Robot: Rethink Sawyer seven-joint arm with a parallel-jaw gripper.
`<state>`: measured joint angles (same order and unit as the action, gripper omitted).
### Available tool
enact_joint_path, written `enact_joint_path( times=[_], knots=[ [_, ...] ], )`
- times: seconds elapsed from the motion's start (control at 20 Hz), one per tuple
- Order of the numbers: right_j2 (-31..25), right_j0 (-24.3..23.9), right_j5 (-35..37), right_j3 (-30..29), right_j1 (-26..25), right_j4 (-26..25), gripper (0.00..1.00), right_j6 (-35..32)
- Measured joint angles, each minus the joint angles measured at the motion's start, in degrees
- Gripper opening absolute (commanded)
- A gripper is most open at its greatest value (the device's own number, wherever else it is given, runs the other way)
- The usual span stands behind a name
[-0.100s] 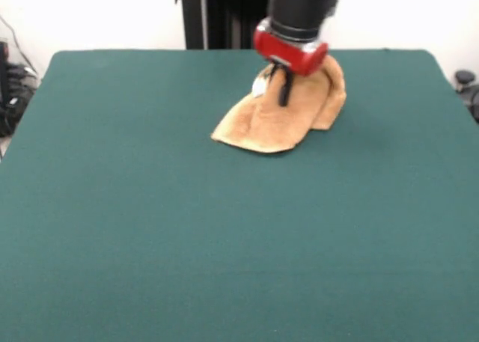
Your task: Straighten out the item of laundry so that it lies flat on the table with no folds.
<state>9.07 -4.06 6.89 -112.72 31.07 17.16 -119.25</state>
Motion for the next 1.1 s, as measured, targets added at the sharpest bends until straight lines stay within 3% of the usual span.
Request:
enact_joint_path(
  times=[0.25,1.1],
  knots=[
    [-0.5,-3.9,0.2,-0.4,0.4,0.0,0.00,0.0],
    [-1.8,-3.8,1.1,-2.5,0.4,0.4,0.00,0.0]
  ],
)
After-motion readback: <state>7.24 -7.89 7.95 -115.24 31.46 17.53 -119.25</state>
